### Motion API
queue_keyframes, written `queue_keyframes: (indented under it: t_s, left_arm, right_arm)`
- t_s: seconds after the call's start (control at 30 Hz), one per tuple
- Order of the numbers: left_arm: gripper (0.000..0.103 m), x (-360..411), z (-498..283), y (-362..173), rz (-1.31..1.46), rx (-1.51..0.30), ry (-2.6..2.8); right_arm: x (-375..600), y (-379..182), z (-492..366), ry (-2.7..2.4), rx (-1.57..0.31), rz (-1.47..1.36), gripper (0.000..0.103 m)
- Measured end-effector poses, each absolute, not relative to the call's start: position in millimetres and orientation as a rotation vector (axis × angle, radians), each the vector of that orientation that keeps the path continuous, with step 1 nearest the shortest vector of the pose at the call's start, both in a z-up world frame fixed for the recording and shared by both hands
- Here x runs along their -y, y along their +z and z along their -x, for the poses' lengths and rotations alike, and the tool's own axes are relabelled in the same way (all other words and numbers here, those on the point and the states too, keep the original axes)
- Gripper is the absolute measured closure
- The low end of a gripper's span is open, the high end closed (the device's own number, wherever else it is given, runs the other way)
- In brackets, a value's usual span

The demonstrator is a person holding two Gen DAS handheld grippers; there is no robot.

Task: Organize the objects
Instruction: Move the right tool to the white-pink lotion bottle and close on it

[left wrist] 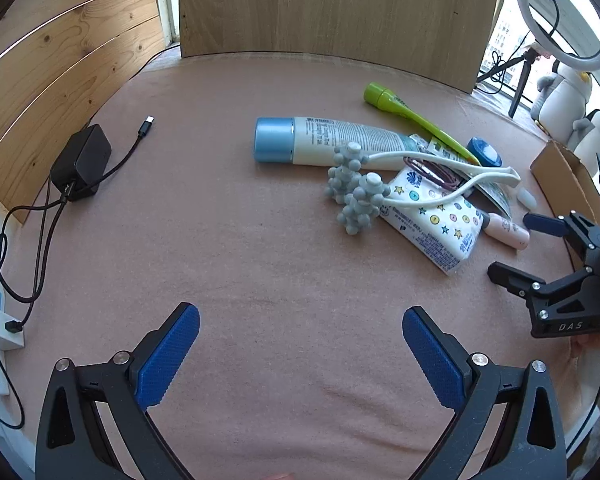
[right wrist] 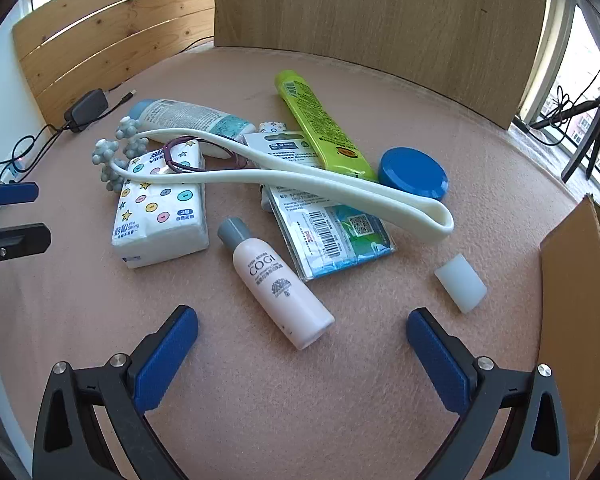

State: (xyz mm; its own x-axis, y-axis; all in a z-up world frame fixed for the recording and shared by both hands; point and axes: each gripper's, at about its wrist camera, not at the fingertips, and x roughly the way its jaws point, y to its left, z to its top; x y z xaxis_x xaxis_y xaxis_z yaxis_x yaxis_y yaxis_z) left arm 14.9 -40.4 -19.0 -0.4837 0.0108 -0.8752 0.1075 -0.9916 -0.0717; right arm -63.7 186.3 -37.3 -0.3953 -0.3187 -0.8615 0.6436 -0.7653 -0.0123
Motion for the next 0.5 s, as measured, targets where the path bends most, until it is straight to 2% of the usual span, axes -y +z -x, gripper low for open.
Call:
queue_keyframes:
  t_s: [0.13, 0.23, 0.3, 0.33, 0.4, 0.43, 0.47, 0.5]
  left_arm:
    - [0.0, 35, -21, -16, -1.566, -0.213, -2.695]
    - [0.0, 30, -24, -12, -1.581, -0.275, -2.743]
    - [0.0, 24, -24, -12, -1.59, -0.278, -2.739]
    - [0.0, 21, -23, -13, -1.592, -0.27, -2.729]
    - [0.0, 16, -22, -14, -1.601, -0.277, -2.722]
    - [0.0, 14, -21, -14, -1.607, -0.294, -2.723]
    - [0.0, 12, -20, -14, -1.614, -0.314, -2.723]
    - [0.001, 10, -19, -14, -1.622, -0.337, -2.726]
  right_arm:
    - [-181, -37, 66, -2.15, -0.482, -1.219, 0.001]
    - [-181, -34, 61, -2.141, -0.479, -1.202, 0.015]
    - [-180, -31, 53, -2.141, -0.473, -1.183, 0.034]
    - [-180, -30, 50, -2.144, -0.468, -1.176, 0.039]
    - [-178, -28, 44, -2.159, -0.453, -1.17, 0.059]
    - [-178, -28, 40, -2.168, -0.443, -1.165, 0.066]
    - [-177, -27, 36, -2.174, -0.436, -1.162, 0.079]
    - [-176, -26, 31, -2.184, -0.432, -1.163, 0.085]
